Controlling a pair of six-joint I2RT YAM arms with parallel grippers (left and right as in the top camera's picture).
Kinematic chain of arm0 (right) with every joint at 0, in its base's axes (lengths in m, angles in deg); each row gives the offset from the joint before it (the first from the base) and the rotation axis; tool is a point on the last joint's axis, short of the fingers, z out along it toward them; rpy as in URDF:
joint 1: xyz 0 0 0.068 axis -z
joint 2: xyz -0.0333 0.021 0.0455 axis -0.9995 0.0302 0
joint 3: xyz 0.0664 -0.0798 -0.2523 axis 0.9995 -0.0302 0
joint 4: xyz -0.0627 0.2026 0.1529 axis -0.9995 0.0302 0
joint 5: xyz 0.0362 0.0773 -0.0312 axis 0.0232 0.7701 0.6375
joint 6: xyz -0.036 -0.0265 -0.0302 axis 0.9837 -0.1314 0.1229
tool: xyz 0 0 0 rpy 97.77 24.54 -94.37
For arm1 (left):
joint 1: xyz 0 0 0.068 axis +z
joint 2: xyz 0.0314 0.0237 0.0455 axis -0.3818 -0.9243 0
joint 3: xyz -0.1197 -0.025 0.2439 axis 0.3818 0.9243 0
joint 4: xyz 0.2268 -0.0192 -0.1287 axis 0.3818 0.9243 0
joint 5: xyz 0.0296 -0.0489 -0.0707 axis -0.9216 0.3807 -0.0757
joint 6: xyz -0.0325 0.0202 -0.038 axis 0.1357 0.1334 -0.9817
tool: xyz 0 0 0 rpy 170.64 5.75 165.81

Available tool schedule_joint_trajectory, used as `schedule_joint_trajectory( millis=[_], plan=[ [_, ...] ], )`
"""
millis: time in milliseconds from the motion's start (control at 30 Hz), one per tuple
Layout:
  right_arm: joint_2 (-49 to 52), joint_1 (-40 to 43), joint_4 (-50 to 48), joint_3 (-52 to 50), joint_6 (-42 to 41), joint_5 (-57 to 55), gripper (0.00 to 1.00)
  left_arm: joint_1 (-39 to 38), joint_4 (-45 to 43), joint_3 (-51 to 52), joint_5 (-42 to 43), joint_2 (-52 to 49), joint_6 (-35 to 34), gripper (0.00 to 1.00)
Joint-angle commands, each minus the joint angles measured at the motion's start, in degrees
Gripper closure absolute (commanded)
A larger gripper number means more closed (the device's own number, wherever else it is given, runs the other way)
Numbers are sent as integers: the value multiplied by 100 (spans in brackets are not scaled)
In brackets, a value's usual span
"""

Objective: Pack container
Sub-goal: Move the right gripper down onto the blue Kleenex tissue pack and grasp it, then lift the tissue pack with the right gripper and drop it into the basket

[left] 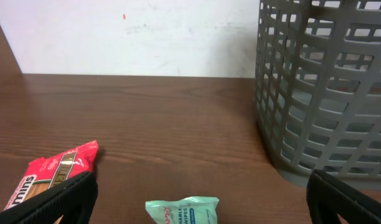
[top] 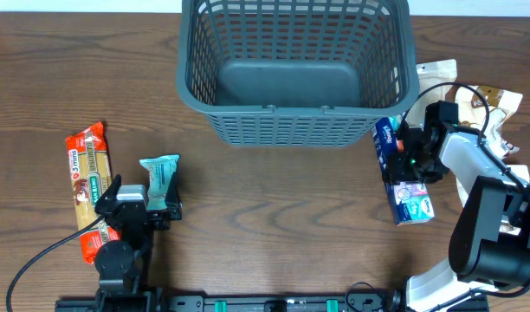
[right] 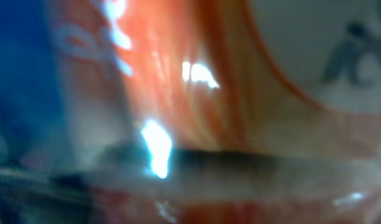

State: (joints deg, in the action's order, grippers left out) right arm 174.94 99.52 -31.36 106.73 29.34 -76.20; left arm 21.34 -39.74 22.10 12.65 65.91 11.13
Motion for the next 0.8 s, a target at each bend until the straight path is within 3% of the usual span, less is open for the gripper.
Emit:
schedule_joint_trajectory(
  millis=[0,167,433,767],
  plan=[
    [295,-15,-4,-173,-35,31,67,-22,256,72,-219,-22,-33,1],
    [293,-20,-17,-173,-181,37,96,-22,256,72,-219,-24,-31,1],
    [101,-22,105,59,-592,444,98,-22,256,72,-219,-22,-31,1],
    [-1152,-20,647,1342,-750,549,99,-22,258,72,-219,-22,-31,1]
  ],
)
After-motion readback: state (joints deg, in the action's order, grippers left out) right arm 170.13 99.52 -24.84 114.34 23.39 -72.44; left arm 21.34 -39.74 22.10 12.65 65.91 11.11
